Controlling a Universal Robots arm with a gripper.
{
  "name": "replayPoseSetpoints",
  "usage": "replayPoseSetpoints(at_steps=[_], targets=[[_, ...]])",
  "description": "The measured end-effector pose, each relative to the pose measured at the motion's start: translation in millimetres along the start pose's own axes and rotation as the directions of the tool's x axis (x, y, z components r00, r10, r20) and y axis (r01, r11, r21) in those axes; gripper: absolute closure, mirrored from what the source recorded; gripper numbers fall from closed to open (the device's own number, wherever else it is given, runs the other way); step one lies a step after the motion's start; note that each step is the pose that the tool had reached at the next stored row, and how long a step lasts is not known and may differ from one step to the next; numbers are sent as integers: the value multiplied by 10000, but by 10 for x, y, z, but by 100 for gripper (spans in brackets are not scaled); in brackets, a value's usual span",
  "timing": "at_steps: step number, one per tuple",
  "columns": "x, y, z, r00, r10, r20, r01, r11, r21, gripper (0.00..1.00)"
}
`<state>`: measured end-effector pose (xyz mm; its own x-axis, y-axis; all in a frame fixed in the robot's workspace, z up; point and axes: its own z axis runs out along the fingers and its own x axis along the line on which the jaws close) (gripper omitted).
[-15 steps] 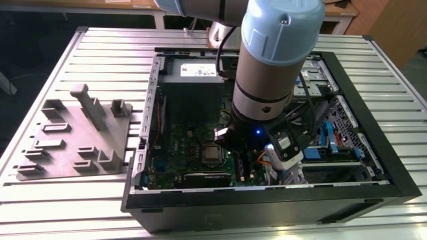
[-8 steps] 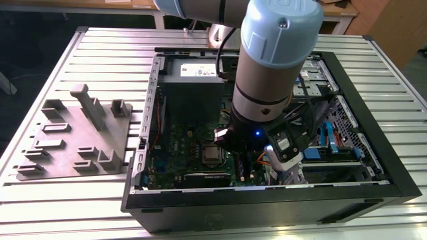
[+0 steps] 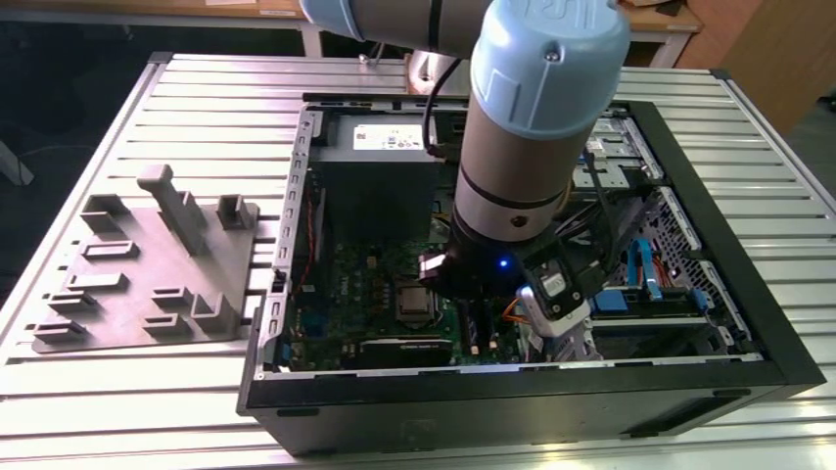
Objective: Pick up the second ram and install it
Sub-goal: 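Press down the second ram until it locks into place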
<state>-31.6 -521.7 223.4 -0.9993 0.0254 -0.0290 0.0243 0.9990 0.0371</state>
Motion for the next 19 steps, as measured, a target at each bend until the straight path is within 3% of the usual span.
replayPoseSetpoints(at_steps=[11, 19], targets=[[2, -3, 61, 10000, 0, -2, 0, 10000, 4, 90], [2, -2, 64, 10000, 1, 1, -1, 10000, -5, 90]])
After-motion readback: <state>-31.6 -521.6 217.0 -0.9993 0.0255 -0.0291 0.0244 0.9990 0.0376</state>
